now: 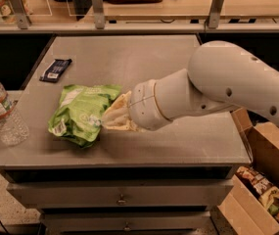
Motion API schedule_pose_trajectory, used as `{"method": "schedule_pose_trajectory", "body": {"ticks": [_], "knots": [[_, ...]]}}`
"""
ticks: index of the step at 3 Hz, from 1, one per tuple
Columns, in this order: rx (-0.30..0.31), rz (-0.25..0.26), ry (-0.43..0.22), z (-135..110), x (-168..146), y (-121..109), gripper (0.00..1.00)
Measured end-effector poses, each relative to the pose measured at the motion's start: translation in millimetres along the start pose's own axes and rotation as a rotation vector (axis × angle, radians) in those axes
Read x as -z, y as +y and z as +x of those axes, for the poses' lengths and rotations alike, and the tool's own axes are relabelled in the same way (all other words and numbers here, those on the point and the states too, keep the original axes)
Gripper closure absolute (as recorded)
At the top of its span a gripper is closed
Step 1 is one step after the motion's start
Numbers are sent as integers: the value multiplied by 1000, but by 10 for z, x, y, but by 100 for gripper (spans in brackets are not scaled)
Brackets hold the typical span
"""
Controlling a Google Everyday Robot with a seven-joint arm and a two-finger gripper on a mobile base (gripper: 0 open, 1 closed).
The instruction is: Pick green rice chip bag
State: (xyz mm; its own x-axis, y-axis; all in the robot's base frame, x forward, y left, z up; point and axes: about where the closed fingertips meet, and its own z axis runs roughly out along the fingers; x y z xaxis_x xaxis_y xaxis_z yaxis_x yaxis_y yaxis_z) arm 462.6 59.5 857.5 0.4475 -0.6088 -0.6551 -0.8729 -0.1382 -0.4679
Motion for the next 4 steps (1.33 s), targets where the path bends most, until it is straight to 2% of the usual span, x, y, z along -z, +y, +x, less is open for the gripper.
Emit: {"method": "schedule_pose_trajectory", "body": {"ticks": [1,2,3,4], "knots": [[-50,23,-40,11,49,-33,100],[-95,56,-84,19,132,-89,100],[-60,91,-88,21,257,-195,81],[-17,72,-29,-19,357,-284,59]]}}
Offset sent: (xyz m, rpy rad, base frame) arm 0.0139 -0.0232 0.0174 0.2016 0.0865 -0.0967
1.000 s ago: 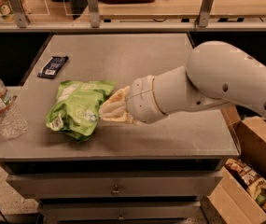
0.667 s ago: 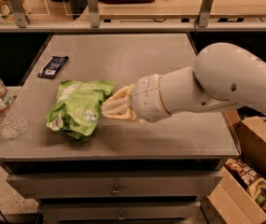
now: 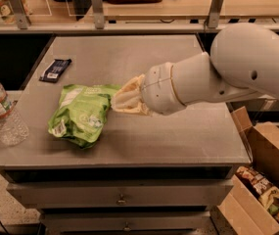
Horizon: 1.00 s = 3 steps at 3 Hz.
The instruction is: Pick green rice chip bag
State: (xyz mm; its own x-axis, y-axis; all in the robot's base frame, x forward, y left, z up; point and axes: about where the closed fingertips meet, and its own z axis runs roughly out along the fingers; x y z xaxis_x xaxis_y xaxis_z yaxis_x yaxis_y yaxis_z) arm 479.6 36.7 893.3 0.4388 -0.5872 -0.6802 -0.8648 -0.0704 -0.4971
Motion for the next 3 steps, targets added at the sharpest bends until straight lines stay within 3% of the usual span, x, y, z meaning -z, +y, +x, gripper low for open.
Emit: {"method": "schedule_pose_trajectory", "body": {"ticks": [2,3], "knots": [[53,-115,205,-102,38,212,11],[74,-155,244,-152,2,364,0]]}}
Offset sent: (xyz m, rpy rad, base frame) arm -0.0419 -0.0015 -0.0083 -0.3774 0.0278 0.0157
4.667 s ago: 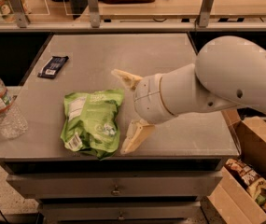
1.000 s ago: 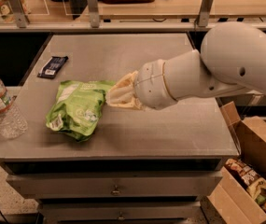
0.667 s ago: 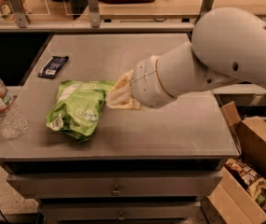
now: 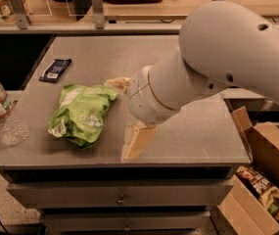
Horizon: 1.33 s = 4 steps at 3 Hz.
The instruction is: Pick green rice chip bag
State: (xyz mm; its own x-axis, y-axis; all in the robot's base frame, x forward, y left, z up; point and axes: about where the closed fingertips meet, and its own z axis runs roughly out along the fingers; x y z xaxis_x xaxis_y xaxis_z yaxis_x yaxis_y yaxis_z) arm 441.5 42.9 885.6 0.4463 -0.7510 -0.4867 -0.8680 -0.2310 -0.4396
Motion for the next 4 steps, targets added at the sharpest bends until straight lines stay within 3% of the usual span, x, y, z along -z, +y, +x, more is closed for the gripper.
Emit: {"method": "schedule_pose_trajectory", "body": {"ticks": [2,4], "knots": [[49,-28,-23,-265,-201,106,0],[77,-11,-17,-413,-405,-45,0]]}}
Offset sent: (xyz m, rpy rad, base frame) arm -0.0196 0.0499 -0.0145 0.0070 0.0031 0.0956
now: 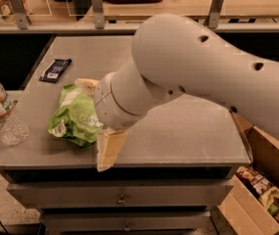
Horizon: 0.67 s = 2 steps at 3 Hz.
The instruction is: Pick green rice chip bag
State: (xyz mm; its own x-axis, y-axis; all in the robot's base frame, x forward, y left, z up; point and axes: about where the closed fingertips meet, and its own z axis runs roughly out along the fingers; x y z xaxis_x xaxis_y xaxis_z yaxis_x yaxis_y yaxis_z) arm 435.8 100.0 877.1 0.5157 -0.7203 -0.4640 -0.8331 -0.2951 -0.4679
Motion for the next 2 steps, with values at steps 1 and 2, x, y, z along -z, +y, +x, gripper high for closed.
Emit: {"method": "schedule_pose_trajectory", "body": {"ticks": [1,2], "knots": [[-2,21,8,39,-130,-112,0],[8,44,0,80,-246,-193,0]]}}
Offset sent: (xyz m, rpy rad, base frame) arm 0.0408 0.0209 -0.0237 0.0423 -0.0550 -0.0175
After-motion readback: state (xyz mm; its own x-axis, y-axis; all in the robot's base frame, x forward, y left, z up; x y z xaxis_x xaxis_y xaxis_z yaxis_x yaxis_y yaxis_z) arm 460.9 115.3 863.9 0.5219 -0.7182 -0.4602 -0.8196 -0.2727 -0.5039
